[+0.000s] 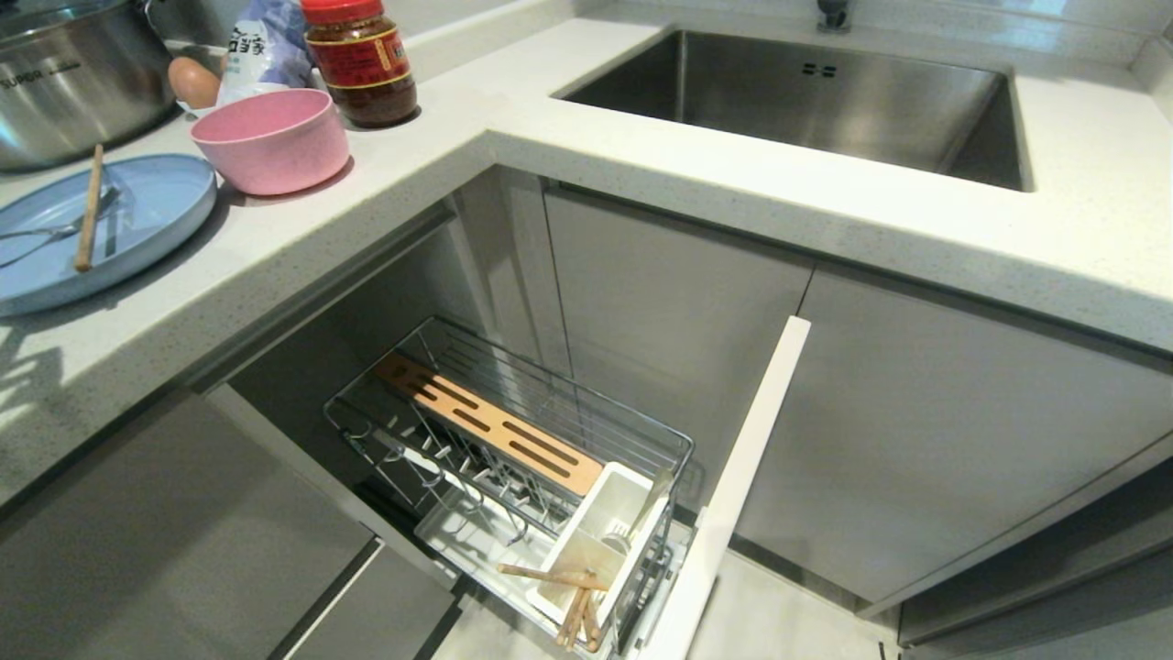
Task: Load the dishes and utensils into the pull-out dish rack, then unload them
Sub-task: Pick up the chopsticks and place it in the cupboard
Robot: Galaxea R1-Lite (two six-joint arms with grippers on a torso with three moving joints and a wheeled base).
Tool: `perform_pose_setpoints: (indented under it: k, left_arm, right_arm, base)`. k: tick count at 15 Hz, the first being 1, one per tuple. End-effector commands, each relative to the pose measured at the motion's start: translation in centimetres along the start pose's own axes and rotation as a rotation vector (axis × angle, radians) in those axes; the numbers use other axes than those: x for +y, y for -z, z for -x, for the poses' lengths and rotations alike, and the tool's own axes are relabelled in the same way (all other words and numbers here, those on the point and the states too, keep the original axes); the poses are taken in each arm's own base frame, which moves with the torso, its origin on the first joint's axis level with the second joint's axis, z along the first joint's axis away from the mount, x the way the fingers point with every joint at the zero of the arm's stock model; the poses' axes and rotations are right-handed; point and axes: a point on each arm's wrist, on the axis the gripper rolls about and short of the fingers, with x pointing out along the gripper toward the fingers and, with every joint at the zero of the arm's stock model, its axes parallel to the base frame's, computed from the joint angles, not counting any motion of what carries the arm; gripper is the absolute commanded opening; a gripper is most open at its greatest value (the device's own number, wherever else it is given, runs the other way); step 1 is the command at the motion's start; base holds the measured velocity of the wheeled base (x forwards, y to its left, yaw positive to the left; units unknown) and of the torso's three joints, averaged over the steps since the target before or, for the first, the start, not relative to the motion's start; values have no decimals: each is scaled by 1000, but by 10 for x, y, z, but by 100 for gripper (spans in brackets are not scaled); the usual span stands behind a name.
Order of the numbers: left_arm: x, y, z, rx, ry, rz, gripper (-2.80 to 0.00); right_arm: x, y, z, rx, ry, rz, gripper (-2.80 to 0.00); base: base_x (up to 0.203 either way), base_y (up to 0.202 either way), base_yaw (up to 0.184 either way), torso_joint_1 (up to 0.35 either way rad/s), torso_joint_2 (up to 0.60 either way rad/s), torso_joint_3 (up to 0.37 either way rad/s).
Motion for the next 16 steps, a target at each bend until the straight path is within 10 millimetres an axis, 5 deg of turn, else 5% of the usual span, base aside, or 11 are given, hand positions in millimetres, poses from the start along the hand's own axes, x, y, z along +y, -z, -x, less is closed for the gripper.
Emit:
perform_pose_setpoints:
  k: [1, 11, 16]
  left_arm:
    - [-12, 0, -33, 96, 47, -17, 0]
    - [-36, -3, -86, 129, 59, 64, 0]
    - [-39, -2, -95, 141, 52, 67, 0]
  right_arm:
    - [0, 0, 0, -5, 0, -1, -280]
    - [0, 0, 0, -5, 0, -1, -280]
    - [0, 0, 0, -5, 0, -1, -280]
  base:
    - [0, 0, 0, 0, 0, 0]
    - [0, 0, 0, 0, 0, 0]
    - [0, 0, 0, 0, 0, 0]
